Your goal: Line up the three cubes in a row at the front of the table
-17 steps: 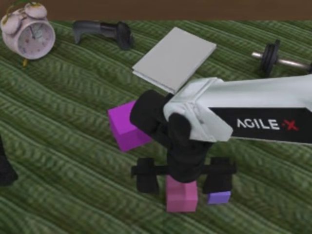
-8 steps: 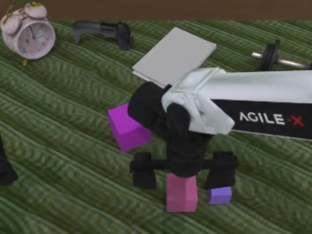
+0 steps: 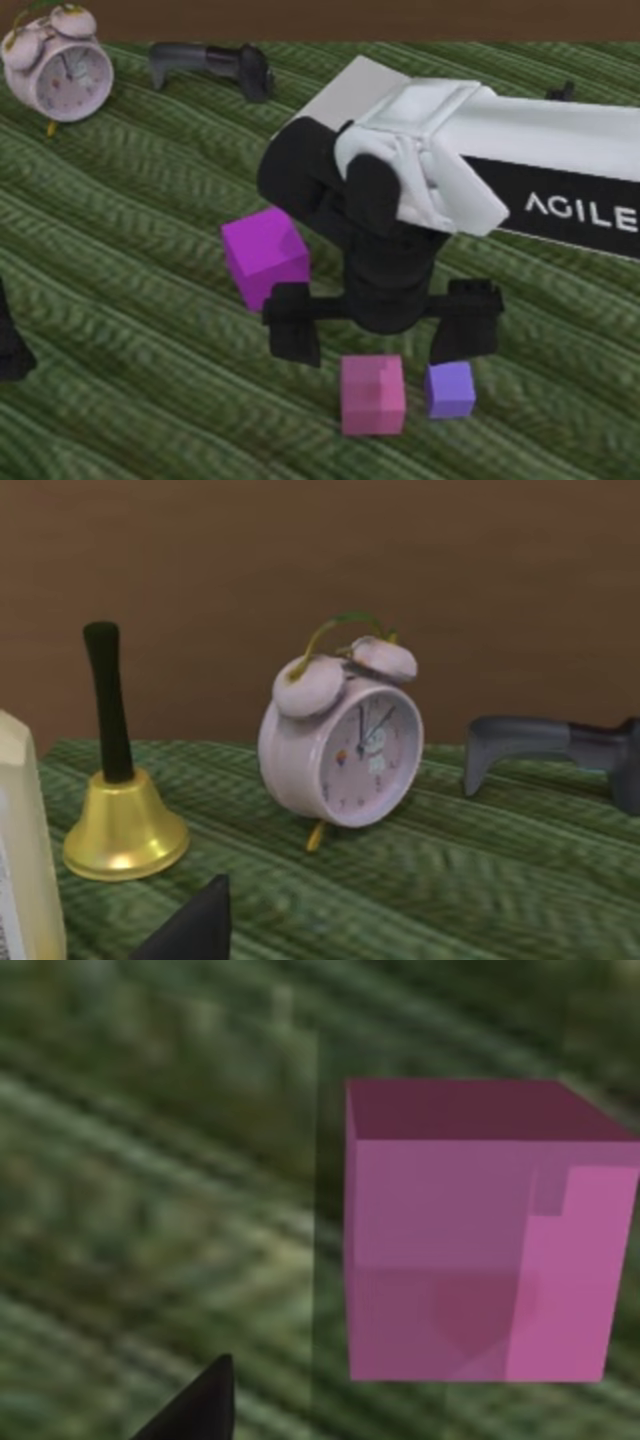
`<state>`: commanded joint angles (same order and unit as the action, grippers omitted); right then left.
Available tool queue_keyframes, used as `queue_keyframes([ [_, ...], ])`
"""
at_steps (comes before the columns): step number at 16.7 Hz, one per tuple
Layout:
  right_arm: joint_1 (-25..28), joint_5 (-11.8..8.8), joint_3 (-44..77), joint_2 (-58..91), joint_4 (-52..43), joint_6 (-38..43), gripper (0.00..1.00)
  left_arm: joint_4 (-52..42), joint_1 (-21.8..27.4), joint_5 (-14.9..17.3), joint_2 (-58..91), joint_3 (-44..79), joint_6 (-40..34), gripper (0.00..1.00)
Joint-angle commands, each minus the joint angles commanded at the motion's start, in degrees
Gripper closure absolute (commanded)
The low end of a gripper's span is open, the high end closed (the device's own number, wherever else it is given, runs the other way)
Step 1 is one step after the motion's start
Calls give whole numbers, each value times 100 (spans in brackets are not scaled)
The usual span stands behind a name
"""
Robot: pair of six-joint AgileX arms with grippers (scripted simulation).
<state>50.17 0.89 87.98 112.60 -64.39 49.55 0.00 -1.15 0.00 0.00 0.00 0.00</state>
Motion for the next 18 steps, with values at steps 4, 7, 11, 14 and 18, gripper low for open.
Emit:
queue_keyframes([
  [4,-97,32,-125,-142,125,-90,0,-112,59,9,157,158,57,0],
  [7,-368,155,-600,-803,511,-432,0,-567,268,18,821,827,293,0],
  [11,-1007,400,-1807,-2265,1241,-1201,0,-1585,684,4,2482,2414,800,0],
  [14,-1641,566,-3087,-3601,1864,-1944,0,-2566,1069,-5,4241,3882,1265,0],
  [18,-2567,643,-4989,-5527,2800,-2969,0,-4034,1648,11,7009,5978,1943,0],
])
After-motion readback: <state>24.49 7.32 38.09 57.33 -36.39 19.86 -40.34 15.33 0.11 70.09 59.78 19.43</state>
